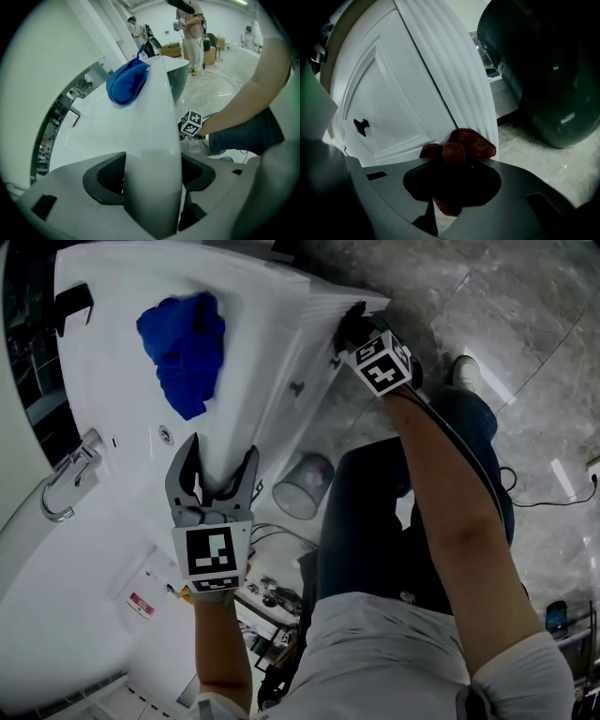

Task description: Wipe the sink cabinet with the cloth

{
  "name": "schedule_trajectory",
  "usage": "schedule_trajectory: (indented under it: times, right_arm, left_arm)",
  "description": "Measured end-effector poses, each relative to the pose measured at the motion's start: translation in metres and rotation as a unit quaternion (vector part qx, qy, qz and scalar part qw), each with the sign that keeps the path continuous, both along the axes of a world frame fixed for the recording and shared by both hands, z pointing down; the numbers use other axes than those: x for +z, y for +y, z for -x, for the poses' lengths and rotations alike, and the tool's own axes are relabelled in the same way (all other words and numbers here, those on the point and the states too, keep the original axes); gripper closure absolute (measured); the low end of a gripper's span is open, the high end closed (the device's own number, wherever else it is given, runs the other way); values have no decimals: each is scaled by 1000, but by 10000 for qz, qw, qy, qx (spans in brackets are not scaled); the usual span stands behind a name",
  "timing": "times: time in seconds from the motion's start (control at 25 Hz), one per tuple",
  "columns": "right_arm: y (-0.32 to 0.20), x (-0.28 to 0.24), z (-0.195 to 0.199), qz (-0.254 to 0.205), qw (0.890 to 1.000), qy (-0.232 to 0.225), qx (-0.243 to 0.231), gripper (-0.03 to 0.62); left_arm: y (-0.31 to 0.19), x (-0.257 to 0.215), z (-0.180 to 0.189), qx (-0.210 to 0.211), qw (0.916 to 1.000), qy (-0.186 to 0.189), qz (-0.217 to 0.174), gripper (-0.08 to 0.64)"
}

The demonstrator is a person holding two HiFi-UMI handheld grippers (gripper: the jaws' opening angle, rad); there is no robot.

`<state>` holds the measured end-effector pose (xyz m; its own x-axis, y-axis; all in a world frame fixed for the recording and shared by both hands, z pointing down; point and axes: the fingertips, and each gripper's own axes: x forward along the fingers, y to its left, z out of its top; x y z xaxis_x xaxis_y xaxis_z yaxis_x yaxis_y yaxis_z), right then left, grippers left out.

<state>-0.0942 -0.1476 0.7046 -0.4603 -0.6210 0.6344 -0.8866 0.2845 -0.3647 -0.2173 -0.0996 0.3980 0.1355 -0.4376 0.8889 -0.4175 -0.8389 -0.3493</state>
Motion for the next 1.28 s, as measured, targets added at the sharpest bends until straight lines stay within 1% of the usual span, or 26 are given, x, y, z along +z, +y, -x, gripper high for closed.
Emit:
schedule_trajectory:
  times: [0.12,0.2,0.32,0.4,0.52,0.72,0.84,1.0,1.16,1.28]
  right_arm:
    - [2,4,6,111,9999,27,-81,499]
    - [6,3,16,159,9995,-9,-259,503]
    - [12,-4,32,84,9981,41,-602,505]
    - [13,-9,36,40,9975,32,-711,505]
    - [12,-25,37,-101,9976,-45,-691,505]
    - [10,-64,40,-465,9961,-419,-623,506]
    - [9,-89,42,-701,9944,-436,-654,506]
    - [10,-128,45,-1056,9908,-446,-718,507]
    - [10,-159,45,-1155,9896,-526,-673,509]
    - [9,-179,35,-1279,9892,-426,-568,509]
  left_arm:
    - [0,0,0,1,10000,-2,-5,249]
    - [-1,0,0,2,10000,-2,-3,249]
    - [-1,0,0,1,10000,-1,3,249]
    - [-2,0,0,3,10000,0,-1,249]
    - [-2,1,0,-1,10000,-5,-7,249]
    - [-2,1,1,-5,10000,-62,-44,249]
    - [-3,3,2,-17,9998,-175,-125,249]
    - [-3,3,2,-44,9999,-121,-49,249]
    - [-4,3,2,-25,9999,-145,-77,249]
    - [-4,3,2,-20,9999,-149,-83,249]
